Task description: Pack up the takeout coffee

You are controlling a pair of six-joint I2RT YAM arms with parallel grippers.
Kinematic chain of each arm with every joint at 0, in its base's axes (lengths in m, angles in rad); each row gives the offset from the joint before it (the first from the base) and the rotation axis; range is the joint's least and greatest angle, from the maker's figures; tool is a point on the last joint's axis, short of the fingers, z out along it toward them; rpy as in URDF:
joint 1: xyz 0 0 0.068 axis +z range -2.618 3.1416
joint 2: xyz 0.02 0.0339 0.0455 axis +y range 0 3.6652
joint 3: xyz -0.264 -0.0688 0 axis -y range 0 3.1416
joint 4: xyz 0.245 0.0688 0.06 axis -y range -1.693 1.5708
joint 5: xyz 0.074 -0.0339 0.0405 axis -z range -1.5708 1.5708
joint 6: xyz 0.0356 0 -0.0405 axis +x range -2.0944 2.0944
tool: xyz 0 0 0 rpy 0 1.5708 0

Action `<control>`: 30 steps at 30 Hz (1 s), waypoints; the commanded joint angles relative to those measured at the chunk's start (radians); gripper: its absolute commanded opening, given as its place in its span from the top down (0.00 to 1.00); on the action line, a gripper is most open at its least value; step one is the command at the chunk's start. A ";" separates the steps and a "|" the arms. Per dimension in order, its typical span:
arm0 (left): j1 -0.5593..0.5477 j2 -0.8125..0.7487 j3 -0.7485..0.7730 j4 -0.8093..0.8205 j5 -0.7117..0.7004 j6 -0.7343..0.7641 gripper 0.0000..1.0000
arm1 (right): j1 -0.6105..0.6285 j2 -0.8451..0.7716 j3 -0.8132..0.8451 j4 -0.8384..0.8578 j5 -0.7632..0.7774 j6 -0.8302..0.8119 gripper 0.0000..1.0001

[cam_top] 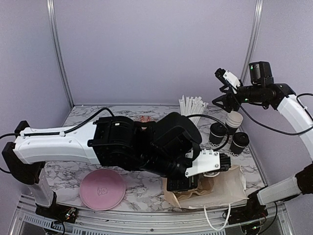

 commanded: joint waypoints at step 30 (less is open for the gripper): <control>0.411 -0.008 0.140 -0.099 0.335 -0.147 1.00 | -0.122 -0.001 -0.015 -0.024 -0.279 0.032 0.26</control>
